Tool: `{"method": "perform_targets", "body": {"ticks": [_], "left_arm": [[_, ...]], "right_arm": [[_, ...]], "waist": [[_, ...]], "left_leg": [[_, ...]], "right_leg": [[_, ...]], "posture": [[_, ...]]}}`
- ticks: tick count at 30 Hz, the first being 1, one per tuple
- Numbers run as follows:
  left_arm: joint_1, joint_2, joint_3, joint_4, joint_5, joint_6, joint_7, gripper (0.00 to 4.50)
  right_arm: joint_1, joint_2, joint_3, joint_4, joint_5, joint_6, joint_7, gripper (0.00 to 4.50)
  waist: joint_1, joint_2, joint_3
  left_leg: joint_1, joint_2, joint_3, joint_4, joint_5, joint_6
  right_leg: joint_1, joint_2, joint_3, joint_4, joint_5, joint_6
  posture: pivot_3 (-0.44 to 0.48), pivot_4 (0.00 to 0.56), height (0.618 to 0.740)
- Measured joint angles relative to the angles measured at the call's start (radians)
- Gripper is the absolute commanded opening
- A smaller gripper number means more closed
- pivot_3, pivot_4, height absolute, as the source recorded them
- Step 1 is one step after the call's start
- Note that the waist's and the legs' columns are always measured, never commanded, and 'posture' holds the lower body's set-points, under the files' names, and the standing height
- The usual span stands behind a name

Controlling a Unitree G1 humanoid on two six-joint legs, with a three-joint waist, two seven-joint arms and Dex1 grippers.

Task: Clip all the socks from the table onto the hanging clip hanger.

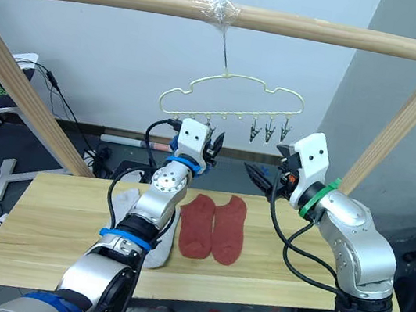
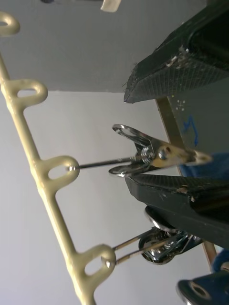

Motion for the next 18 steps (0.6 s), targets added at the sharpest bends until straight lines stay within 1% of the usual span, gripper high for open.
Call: {"method": "perform_targets", "body": {"ticks": [18], "left_arm": [[-0.017,0.013,0.0,0.004,0.036,-0.009,0.015,2.37]], "right_arm": [[0.0,0.0,0.003,0.0,0.002,0.002,0.0,4.5]], "waist": [[0.0,0.0,0.0]], "left_leg": [[0.0,0.0,0.0,0.0,0.0,0.0]], "right_leg": [[0.0,0.0,0.0,0.001,0.0,0.0]], "posture": [[-0.093,0.126,0.74]]}}
